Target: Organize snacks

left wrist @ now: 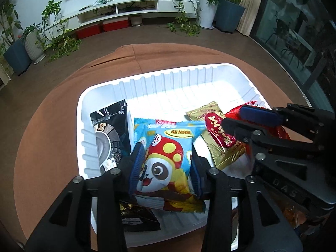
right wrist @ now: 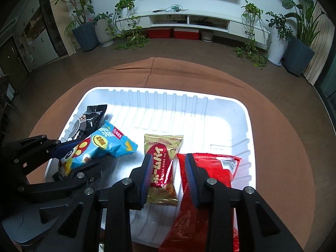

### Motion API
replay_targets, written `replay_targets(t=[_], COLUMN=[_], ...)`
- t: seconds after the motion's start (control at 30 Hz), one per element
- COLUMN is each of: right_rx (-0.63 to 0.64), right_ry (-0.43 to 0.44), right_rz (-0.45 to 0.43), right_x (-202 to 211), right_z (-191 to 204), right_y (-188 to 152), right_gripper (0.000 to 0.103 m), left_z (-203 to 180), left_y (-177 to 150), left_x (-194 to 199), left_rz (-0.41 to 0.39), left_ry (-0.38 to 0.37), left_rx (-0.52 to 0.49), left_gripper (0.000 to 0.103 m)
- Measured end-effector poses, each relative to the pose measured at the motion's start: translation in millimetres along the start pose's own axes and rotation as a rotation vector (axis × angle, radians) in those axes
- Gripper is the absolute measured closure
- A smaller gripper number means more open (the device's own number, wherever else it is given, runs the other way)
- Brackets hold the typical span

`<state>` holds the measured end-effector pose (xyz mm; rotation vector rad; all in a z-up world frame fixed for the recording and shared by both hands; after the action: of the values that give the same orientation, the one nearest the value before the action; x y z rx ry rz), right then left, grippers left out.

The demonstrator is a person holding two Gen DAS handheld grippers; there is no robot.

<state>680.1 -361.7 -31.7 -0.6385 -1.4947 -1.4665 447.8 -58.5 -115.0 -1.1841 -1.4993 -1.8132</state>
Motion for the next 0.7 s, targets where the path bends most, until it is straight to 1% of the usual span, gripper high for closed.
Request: replay_targets(t=[0.17, 0.2, 0.23, 0.27, 0.3, 0.33, 0.37, 0.4, 0.47, 0.5, 0.53, 0.6, 0.7], right_rx=[-0.01, -0.011, -0.014, -0.022, -0.031, -0.043, -0.057, -0.073, -0.09, -0.098, -0.106, -0.13, -0.161], right_ry=[-0.012, -0.018, -0.018, -0.016, -0.013, -0.007, 0.001, 0.016, 0.039, 0.048, 0.057, 0.092, 0.134], right_rz=[-0.023, -0.034, -0.045, -0.059, -0.073, -0.089, -0.108, -0.129, -0.158, -0.179, -0.193, -0.227, -0.277], right_x=[12.4, 16.9, 21.3, 27.8, 33.8, 41.1, 49.8, 60.6, 77.9, 89.4, 98.2, 121.4, 154.4], right_z=[-3.8, -4.9, -5.8, -7.2, -8.8, -10.9, -13.2, -15.9, -18.5, -20.8, -22.5, -27.4, -35.9], right_y=[1.1, 1.7, 2.3, 3.2, 3.7, 4.3, 4.9, 5.3, 5.7, 4.8, 4.0, -0.7, -16.1], right_gripper=[0.068, 0.067, 0.063, 0.058, 0.055, 0.05, 0.045, 0.043, 0.036, 0.034, 0.032, 0.029, 0.022], left_z=[-2.8, -3.4, -3.4, -3.5, -4.3, -4.8, -5.3, -5.8, -6.3, -6.0, -5.5, -2.9, 0.6], left_y=[-0.4, -0.3, 0.6, 1.8, 2.2, 2.8, 4.2, 4.2, 6.0, 7.1, 7.4, 8.5, 3.1], left_x=[1.8, 2.4, 3.9, 6.3, 9.1, 12.6, 18.0, 22.7, 37.1, 46.3, 53.8, 80.1, 122.2], left_rz=[0.0, -0.002, -0.007, -0.015, -0.022, -0.03, -0.043, -0.051, -0.083, -0.1, -0.112, -0.164, -0.243], left_ry=[-0.003, -0.006, -0.009, -0.013, -0.016, -0.023, -0.035, -0.037, -0.036, -0.042, -0.046, -0.054, -0.055], left_rx=[0.0, 0.003, 0.005, 0.006, 0.007, 0.009, 0.01, 0.01, 0.01, 0.011, 0.013, 0.02, 0.02], left_gripper=[0.057, 0.053, 0.049, 0.047, 0.04, 0.033, 0.031, 0.029, 0.028, 0.025, 0.021, 0.015, 0.011])
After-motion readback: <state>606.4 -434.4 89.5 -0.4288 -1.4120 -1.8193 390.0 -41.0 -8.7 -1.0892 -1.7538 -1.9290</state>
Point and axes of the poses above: each gripper's, at about its wrist camera, not at the fingertips, and x roughly against the way its jaws point, z to its left, y to its top, the point moved 3 cm from there along -x, roughly the way its jaws point, and after that the axes turned 8 degrees about -x, right-handed, at the moved point
